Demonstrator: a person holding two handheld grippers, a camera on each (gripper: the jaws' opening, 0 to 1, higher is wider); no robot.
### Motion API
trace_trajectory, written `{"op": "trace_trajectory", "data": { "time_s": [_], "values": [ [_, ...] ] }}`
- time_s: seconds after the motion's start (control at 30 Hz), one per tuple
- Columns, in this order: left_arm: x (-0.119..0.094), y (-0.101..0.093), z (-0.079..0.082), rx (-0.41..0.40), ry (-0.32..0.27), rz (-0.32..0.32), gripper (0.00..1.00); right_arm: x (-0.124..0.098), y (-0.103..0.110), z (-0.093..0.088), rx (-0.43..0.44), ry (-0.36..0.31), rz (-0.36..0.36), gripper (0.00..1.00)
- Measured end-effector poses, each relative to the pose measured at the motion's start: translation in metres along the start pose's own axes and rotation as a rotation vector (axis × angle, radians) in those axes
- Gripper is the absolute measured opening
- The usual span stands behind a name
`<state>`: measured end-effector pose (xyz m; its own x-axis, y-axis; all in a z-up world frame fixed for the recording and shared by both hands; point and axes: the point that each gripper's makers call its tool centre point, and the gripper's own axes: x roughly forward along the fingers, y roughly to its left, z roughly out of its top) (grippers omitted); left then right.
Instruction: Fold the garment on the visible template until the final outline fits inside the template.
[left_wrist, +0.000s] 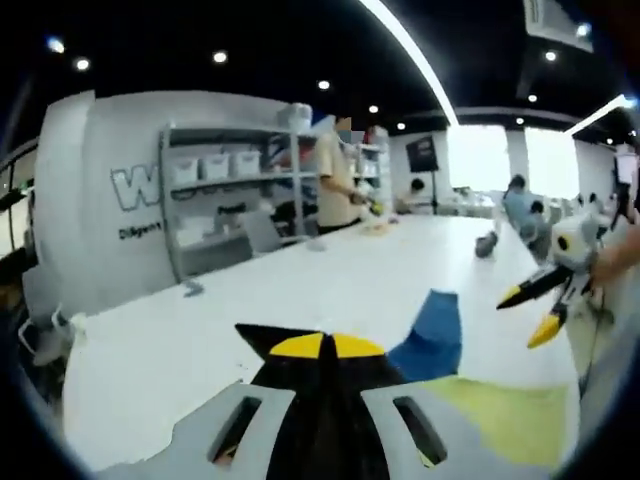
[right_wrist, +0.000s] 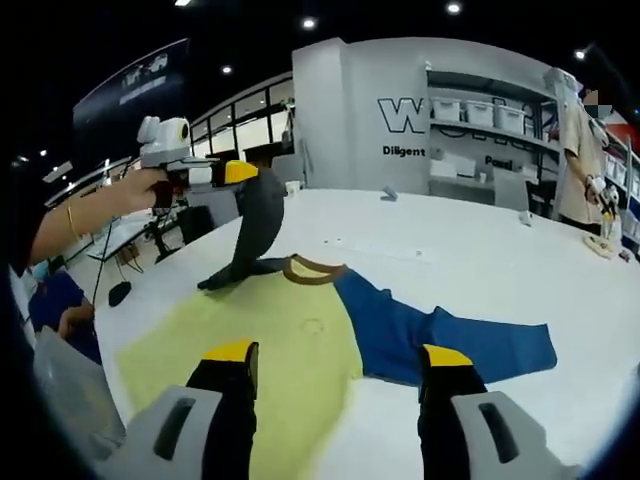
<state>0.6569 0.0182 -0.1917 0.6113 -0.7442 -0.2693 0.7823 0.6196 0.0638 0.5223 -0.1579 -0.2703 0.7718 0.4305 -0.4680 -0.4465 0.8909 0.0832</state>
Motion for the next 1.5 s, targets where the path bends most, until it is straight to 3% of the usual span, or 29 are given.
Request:
{"op": "trace_trajectory", "data": {
  "time_s": [0.2,0.37,0.47,0.57,0.77,1.0,1.1,1.2,1.3,1.5],
  "values": [
    [0.037,-0.036,-0.033,0.053,0.097,-0.130,0.00,-0.003,-0.005,-0.004,0.010,0.011,-0.009,0.63],
    [0.060,-0.063,-0.055,0.107,0.152,-0.178,0.00,-0.005,-0.007,-0.009,0.012,0.027,-0.018,0.62],
    [0.071,-0.084,-0.080,0.181,0.230,-0.247,0.00,-0.006,-0.008,-0.011,0.009,0.029,-0.024,0.62],
    [0.080,-0.098,-0.093,0.210,0.249,-0.282,0.00,-0.006,-0.008,-0.011,0.012,0.030,-0.022,0.62],
    [0.096,-0.120,-0.120,0.200,0.317,-0.332,0.00,-0.006,-0.009,-0.016,0.020,0.041,-0.023,0.62],
    [0.099,-0.131,-0.134,0.202,0.368,-0.336,0.00,-0.006,-0.011,-0.018,0.022,0.046,-0.027,0.62],
    [0.095,-0.134,-0.128,0.233,0.333,-0.333,0.06,-0.006,-0.012,-0.018,0.021,0.045,-0.026,0.62],
    [0.091,-0.131,-0.126,0.212,0.327,-0.313,0.11,-0.006,-0.011,-0.018,0.023,0.045,-0.025,0.62],
    [0.081,-0.120,-0.127,0.207,0.330,-0.268,0.18,-0.006,-0.010,-0.019,0.023,0.048,-0.021,0.62],
    [0.047,-0.085,-0.142,0.272,0.381,-0.161,0.29,-0.002,-0.008,-0.014,0.008,0.020,-0.017,0.57]
  ]
}}
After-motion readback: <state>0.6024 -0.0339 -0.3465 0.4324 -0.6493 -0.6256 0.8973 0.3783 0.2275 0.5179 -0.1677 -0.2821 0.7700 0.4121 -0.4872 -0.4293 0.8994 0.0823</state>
